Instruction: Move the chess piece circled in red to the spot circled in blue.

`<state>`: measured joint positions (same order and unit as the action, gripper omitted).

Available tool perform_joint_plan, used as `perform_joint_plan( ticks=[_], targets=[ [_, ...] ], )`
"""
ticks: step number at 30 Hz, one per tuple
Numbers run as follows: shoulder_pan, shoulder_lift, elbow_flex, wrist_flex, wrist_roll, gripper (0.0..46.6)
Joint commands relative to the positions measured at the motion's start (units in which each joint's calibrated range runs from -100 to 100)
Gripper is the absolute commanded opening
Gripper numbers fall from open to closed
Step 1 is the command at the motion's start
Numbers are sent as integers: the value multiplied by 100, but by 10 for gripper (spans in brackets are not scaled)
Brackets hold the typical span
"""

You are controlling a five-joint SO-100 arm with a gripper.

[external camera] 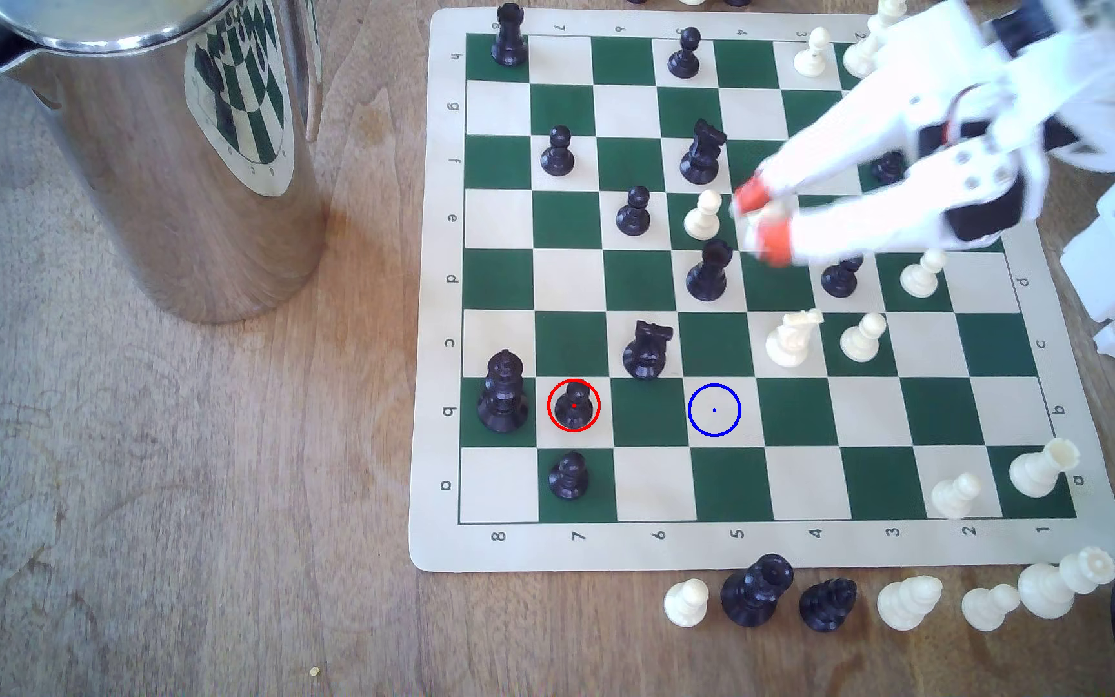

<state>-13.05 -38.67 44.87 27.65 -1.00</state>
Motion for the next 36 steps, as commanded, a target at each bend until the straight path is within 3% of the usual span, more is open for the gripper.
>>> perform_joint_plan(
  ticks=[1,12,17,23,28,36],
  targets=[
    [26,930,-1423,519,-313,72],
    [42,2755,-3635,1568,-1099,86],
    [66,3502,-4097,1772,-1328,97],
    [89,4257,-4641,1977,-1416,81],
    [58,4792,-5140,2141,-1436,128],
    [113,5454,-5729,2272,-1465,127]
  ],
)
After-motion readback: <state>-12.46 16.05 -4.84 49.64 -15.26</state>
